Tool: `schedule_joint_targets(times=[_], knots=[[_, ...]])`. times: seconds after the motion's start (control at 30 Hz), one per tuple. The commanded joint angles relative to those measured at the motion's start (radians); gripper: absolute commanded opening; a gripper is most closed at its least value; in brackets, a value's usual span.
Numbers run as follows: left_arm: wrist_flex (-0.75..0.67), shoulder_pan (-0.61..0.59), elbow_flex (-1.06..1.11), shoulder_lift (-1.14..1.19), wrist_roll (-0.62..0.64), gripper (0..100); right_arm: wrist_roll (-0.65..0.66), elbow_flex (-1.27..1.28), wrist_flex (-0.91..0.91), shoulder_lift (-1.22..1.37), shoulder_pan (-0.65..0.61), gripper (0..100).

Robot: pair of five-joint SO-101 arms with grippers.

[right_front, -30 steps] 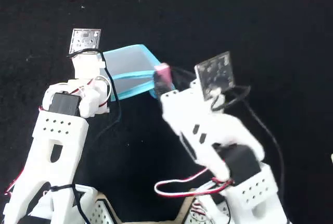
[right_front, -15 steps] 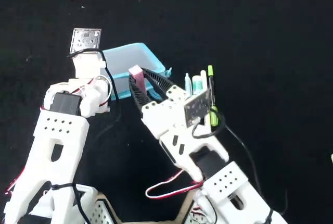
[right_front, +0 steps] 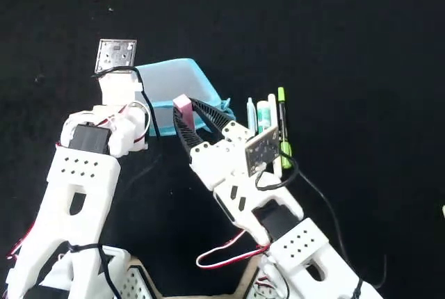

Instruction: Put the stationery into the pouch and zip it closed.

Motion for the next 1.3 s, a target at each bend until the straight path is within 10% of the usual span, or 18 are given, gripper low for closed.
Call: schedule_joint_targets(times=[0.0,0.53,0.83,1.27], knots=[[0.006,0.015,0.059,0.018,0.011,3,-0.005,-0.073,-0.014,-0.033,0.015,1.5],[0.008,0.008,0.059,0.014,0.008,3,-0.002,-0.486,0.815,-0.024,0.629,1.8],[0.003,0.015,0.059,0.021,0.011,3,0.307,-0.229,0.885,-0.022,0.919,1.8],[-0.092,0.108,0.081,0.014,0.011,3,0.410,-0.196,1.046,-0.019,1.073,1.8]])
